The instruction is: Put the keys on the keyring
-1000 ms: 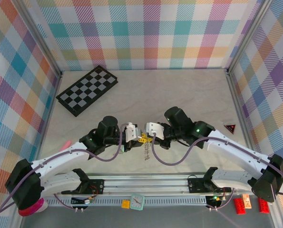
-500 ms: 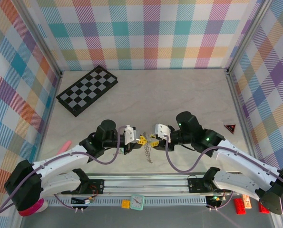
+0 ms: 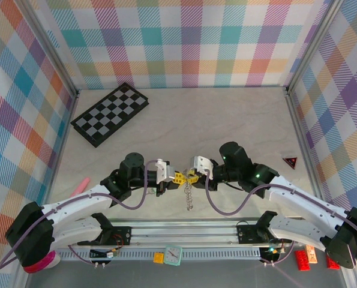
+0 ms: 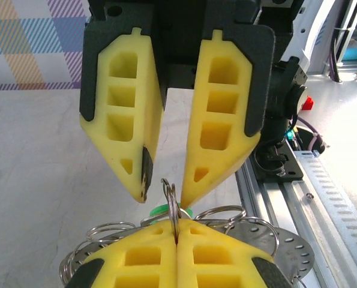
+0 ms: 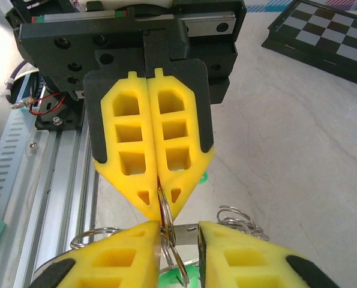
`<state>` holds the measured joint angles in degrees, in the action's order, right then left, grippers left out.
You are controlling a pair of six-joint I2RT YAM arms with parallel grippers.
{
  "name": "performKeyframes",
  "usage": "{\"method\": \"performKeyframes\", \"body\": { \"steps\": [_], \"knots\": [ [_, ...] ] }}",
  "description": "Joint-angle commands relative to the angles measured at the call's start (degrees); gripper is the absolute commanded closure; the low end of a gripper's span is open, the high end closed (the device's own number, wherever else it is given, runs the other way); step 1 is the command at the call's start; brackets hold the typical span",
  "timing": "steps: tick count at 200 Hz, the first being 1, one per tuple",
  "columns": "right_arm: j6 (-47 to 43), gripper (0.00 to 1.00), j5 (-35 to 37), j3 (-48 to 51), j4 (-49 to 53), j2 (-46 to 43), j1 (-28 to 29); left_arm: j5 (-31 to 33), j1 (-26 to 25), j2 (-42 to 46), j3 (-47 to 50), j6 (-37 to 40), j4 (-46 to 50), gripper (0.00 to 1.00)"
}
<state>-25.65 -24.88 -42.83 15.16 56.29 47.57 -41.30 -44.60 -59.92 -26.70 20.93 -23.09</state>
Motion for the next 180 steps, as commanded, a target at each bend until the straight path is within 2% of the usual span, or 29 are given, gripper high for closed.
{"method": "performKeyframes", "body": {
  "steps": [1, 53, 68, 83, 110, 131, 159, 180],
  "knots": [
    [0.4, 0.83, -2.7, 0.4, -1.5, 0.4, -0.1, -2.6, -0.5, 0.9, 0.6, -0.2, -4.9, 1.0],
    [-0.8, 1.0, -5.6, -1.0, -0.4, 0.8, -0.1, -1.3, -0.4, 1.3, 1.2, -0.6, -6.8, 1.0],
    [-1.5, 1.0, -5.8, -2.0, 0.8, 1.2, -0.2, 0.2, -0.5, 1.7, 1.3, -0.9, -6.6, 0.84],
    [-2.5, 1.0, -5.2, -3.5, 3.0, 1.7, -0.1, 2.0, -0.5, 2.4, 0.8, -0.5, -4.0, 0.78],
    [-4.7, 1.0, -2.8, -7.4, 9.2, 4.0, -0.1, 4.7, -0.5, 2.6, -3.3, 3.9, 8.7, 0.79],
    [-5.8, 1.0, -2.4, -9.5, 11.2, 5.4, 0.0, 5.5, -0.5, 1.9, -5.7, 6.9, 14.7, 0.79],
    [-7.0, 1.0, -2.2, -12.1, 13.3, 7.2, 0.4, 5.9, -0.5, 1.3, -7.9, 8.7, 18.4, 0.8],
    [-7.9, 1.0, -1.8, -14.0, 15.0, 8.9, 1.2, 5.7, -0.5, 0.6, -8.8, 8.8, 18.6, 0.84]
  ]
}}
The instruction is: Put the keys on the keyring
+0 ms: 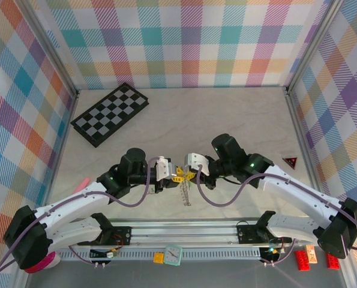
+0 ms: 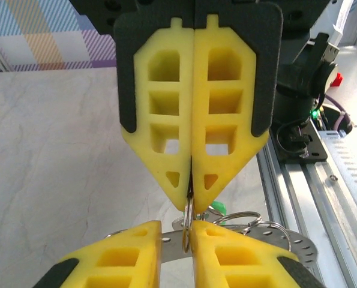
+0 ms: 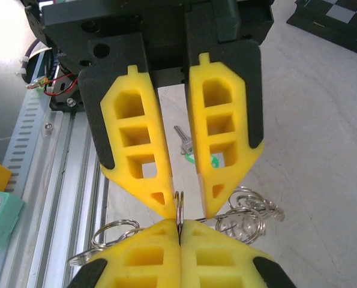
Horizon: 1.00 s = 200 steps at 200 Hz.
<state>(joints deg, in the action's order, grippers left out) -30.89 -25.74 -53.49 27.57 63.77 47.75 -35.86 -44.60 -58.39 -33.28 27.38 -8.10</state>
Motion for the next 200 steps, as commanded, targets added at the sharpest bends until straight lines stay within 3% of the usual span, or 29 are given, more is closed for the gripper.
{"method": "performKeyframes", "body": {
  "steps": [1, 31, 40, 64, 76, 119, 129, 137, 163, 182, 200],
  "knots": [
    [-2.7, 1.0, -0.9, -3.4, 2.7, 1.5, 1.1, 0.3, -0.5, -0.9, -2.2, 2.3, 3.5, 0.85],
    [-3.2, 1.0, -1.6, -5.0, 3.9, 2.5, 1.6, -0.8, -0.4, -1.8, -3.4, 2.6, 4.4, 1.0],
    [-2.6, 1.0, -1.9, -4.6, 2.8, 1.9, 1.6, -0.7, -0.5, -1.6, -3.5, 2.7, 4.6, 1.0],
    [0.3, 0.7, -1.8, -0.9, -2.0, -1.1, 0.8, -0.8, -0.4, -0.1, -1.8, 2.3, 2.1, 1.0],
    [2.6, 0.64, -1.8, 1.7, -4.6, -3.1, -0.4, -1.4, -0.5, 0.7, -0.4, 1.2, -0.9, 1.0],
    [16.3, 0.66, -0.7, 13.6, -19.2, -11.6, -2.0, -0.9, -0.5, 2.0, 3.8, -1.2, -9.6, 1.0],
    [18.9, 0.59, 2.1, 16.1, -22.1, -13.1, -2.0, -0.6, -0.4, 1.6, 4.6, -1.7, -11.4, 1.0],
    [19.3, 0.55, 5.8, 17.6, -23.0, -14.0, -2.0, -0.6, -0.4, 1.3, 5.1, -2.2, -12.9, 1.0],
    [15.4, 0.59, 12.7, 20.0, -23.3, -16.7, -2.1, -1.3, -0.4, 0.0, 6.4, -3.7, -17.0, 1.0],
    [12.1, 0.51, 9.1, 18.9, -21.5, -16.7, -2.8, -1.5, -0.4, -0.7, 6.9, -4.4, -18.4, 1.0],
    [9.9, 0.52, 3.5, 14.9, -16.9, -12.7, -5.1, -2.1, -0.4, -1.0, 6.7, -4.9, -18.9, 1.0]
  ]
}}
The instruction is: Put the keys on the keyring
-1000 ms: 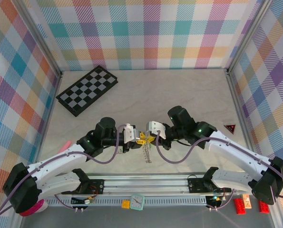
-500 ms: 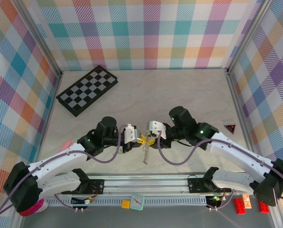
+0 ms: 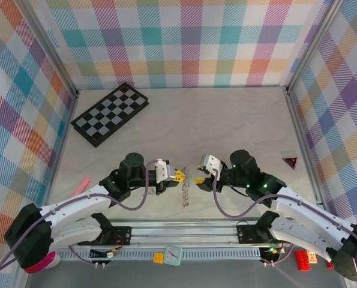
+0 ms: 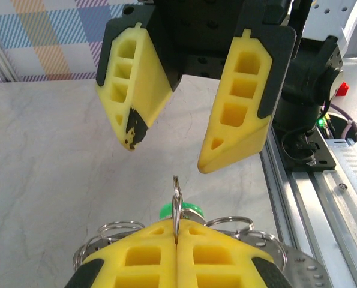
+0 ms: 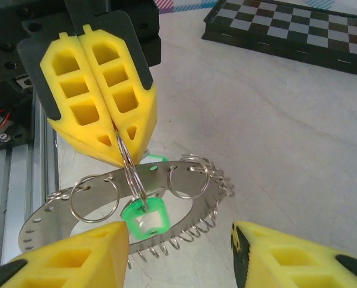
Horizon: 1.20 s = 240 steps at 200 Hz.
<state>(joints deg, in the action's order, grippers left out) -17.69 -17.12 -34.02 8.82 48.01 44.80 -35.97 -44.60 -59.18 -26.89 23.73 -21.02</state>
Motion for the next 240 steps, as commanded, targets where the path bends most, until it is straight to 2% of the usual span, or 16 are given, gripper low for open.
{"method": "performKeyframes", "body": {
  "steps": [1, 28, 54, 80, 120, 146, 193, 240],
  "knots": [
    [-3.4, 0.52, -5.4, -4.9, 2.1, 3.1, -2.3, -2.0, -0.4, -0.2, 0.2, -1.2, -6.0, 1.0],
    [-5.7, 0.53, -16.6, -9.2, 4.0, 8.5, -3.5, -2.5, -0.3, -0.7, -0.2, -1.2, -5.8, 1.0],
    [-7.4, 0.63, -20.9, -12.6, 7.0, 12.6, -3.4, -2.9, -0.4, -0.9, -0.6, -1.1, -5.2, 1.0],
    [-8.7, 0.68, -20.5, -13.8, 10.1, 13.0, -3.4, -2.6, -0.4, -0.6, -0.7, -1.1, -4.7, 1.0],
    [-10.2, 0.63, -17.0, -13.1, 13.9, 10.6, -3.4, -2.7, -0.3, 0.1, -0.7, -0.8, -3.9, 1.0],
    [-9.7, 0.68, -15.2, -13.0, 14.4, 11.4, -3.4, -2.7, -0.3, 0.3, -1.2, -0.6, -2.6, 1.0],
    [-9.0, 0.77, -16.1, -13.4, 13.3, 12.5, -3.4, -3.3, -0.4, 0.6, -1.1, -0.8, -2.4, 1.0],
    [-8.9, 0.68, -14.9, -13.2, 12.3, 12.7, -3.4, -3.7, -0.4, 0.9, -1.1, -0.8, -2.5, 1.0]
  ]
}}
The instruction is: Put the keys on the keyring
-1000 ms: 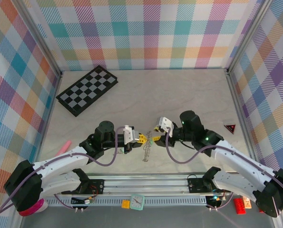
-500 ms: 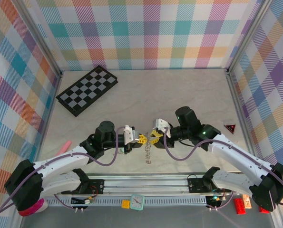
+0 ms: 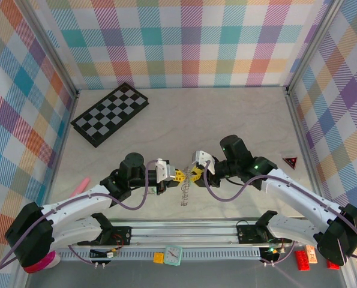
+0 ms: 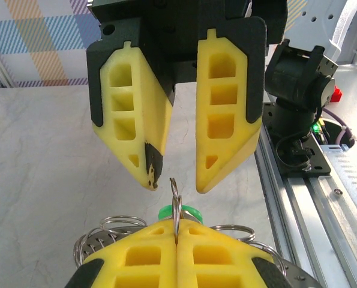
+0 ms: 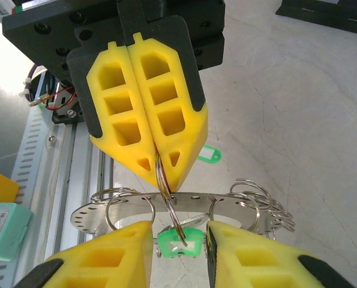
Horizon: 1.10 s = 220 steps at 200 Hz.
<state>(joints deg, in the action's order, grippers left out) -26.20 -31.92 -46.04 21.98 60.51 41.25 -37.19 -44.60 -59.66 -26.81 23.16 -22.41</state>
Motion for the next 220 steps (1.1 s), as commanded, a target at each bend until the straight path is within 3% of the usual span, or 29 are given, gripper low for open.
{"method": "performKeyframes", "body": {
  "steps": [1, 47, 93, 138, 188, 196, 206, 220],
  "knots": [
    [-0.4, 0.68, -0.1, -1.2, -0.9, 0.2, 0.1, -2.5, -0.4, 1.4, -1.2, -0.3, -1.1, 1.0],
    [-0.5, 0.65, -0.9, -2.0, -1.1, 1.4, 0.1, -2.7, -0.4, 1.5, -1.3, -0.3, -1.2, 1.0],
    [-0.5, 0.87, -3.3, -2.1, -0.8, 1.3, 0.2, -2.2, -0.4, 2.1, -1.0, -0.2, -1.1, 1.0],
    [0.2, 1.0, 2.5, -1.0, -0.8, 2.4, 0.1, -1.9, -0.4, 3.4, -0.4, -0.6, -3.5, 1.0],
    [1.8, 1.0, -1.3, -1.5, -0.6, 4.3, 0.2, -1.7, -0.3, 4.3, 0.6, -1.2, -7.2, 1.0],
    [1.8, 0.94, -1.4, -1.4, -1.1, 3.5, 0.1, -1.6, -0.4, 4.2, 0.8, -1.2, -7.4, 1.0],
    [2.0, 0.79, -1.1, -0.8, -2.0, 2.2, 0.2, -1.3, -0.3, 4.3, 1.1, -1.2, -7.5, 1.0],
    [2.1, 0.71, -0.9, 0.3, -3.4, -0.1, 0.2, -1.2, -0.4, 4.1, 1.7, -1.4, -8.2, 1.0]
  ]
}}
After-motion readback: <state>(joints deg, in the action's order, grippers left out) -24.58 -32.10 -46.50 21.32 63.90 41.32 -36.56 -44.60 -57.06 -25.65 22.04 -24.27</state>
